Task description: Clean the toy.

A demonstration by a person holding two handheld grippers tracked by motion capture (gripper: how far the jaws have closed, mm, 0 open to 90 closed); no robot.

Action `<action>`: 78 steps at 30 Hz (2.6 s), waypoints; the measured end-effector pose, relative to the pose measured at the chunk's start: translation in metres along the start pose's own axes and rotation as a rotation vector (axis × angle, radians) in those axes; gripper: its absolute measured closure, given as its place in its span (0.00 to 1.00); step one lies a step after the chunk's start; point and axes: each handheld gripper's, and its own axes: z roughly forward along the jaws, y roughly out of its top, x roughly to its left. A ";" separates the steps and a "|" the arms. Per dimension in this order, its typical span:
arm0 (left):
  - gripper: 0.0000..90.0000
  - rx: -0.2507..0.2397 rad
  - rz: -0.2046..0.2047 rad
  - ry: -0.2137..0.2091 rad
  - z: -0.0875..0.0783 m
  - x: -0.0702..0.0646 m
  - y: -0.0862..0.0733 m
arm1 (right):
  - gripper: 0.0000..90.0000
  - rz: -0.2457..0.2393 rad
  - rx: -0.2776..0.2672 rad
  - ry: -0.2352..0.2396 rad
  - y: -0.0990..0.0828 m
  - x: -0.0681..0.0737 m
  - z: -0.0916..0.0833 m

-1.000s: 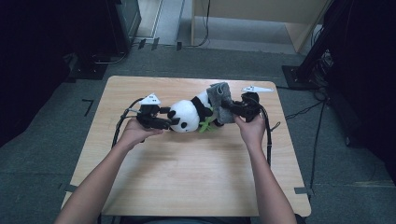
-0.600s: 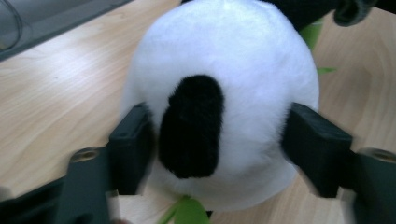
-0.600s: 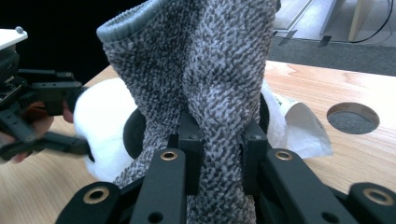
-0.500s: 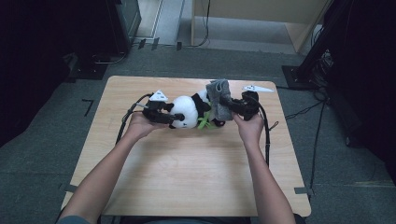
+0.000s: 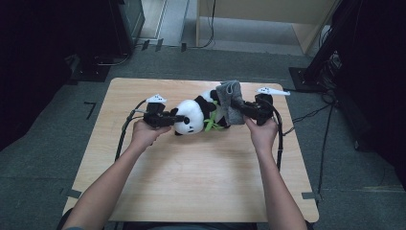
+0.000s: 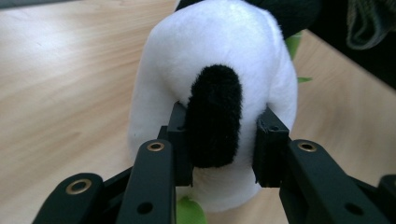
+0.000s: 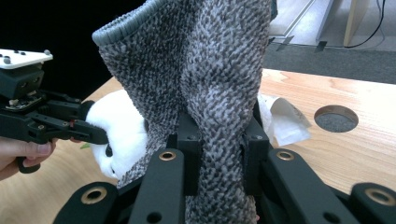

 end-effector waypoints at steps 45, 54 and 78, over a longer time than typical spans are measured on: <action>0.64 0.227 0.297 -0.088 -0.013 -0.015 -0.001 | 0.87 -0.087 0.080 0.115 -0.032 0.034 0.031; 0.71 -0.016 0.114 -0.038 -0.036 -0.031 -0.012 | 0.87 -0.131 0.019 0.159 -0.022 0.065 -0.001; 0.70 -0.125 -0.159 0.100 -0.014 -0.054 -0.056 | 0.88 -0.286 0.154 0.206 -0.111 0.129 0.065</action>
